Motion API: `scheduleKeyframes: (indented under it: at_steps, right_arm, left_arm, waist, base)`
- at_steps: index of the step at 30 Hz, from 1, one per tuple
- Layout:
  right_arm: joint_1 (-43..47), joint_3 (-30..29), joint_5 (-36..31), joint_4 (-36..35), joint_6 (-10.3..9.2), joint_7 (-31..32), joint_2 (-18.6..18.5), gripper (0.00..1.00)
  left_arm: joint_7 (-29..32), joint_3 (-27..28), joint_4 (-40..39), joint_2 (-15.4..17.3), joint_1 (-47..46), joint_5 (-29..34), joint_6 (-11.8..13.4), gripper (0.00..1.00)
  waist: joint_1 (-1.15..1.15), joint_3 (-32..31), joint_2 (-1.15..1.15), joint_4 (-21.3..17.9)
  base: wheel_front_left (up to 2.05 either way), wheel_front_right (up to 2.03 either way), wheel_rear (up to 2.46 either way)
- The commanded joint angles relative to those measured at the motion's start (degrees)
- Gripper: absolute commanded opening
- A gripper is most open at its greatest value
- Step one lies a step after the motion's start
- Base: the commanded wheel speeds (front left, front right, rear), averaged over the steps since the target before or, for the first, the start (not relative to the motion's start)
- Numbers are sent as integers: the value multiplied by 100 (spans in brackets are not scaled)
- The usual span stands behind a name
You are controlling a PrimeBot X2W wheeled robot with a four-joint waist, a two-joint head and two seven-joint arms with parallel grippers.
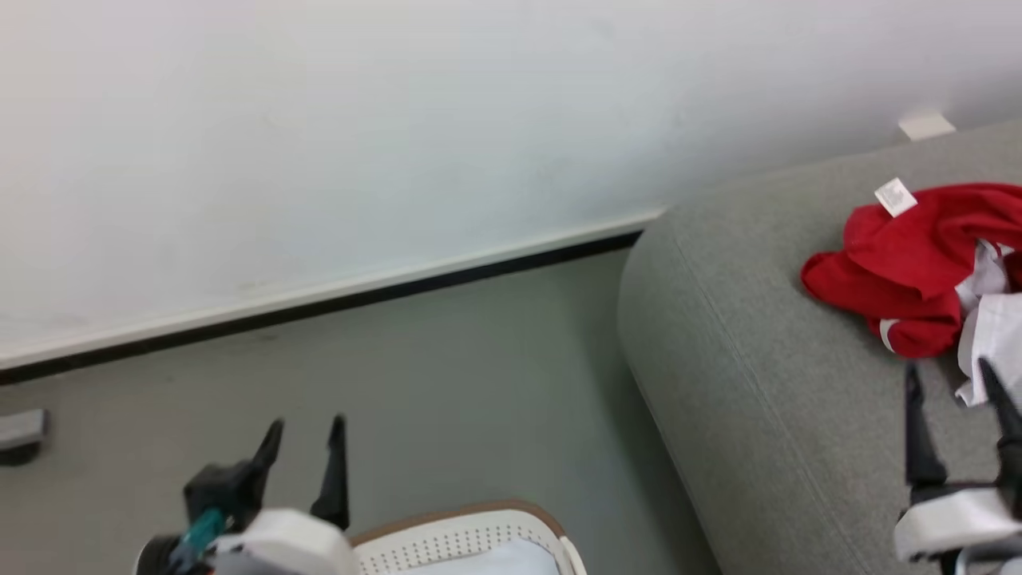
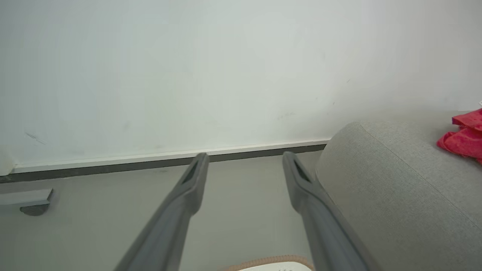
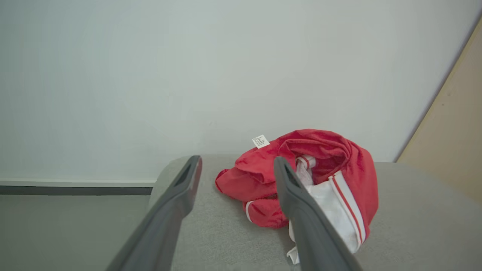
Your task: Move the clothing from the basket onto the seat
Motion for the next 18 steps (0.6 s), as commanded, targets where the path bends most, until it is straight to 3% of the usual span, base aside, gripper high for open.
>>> scheduleKeyframes:
  at_steps: [1, 5, 8, 18]
  right_arm:
    - [185, 68, 51, -78, -15, -16, 25, 100]
    - [685, 393, 145, -394, -15, -16, 119, 100]
    - [994, 626, 212, -555, -15, -16, 197, 100]
    - [1626, 980, 617, -578, -15, -16, 226, 100]
  left_arm:
    - [-78, 74, 45, 34, 185, -56, 42, 100]
    - [-170, 409, 124, 2, 740, -98, 77, 100]
    - [-178, 697, -18, -64, 1046, 132, -67, 100]
    - [-175, 1802, -165, -570, 1963, 856, -1176, 100]
  waist:
    - [2, -232, 0, 184]
    - [2, -445, 0, 313]
    - [2, -551, 0, 419]
    - [2, -851, 0, 693]
  base:
    - [0, 0, 0]
    - [0, 0, 0]
    - [0, 0, 0]
    - [0, 0, 0]
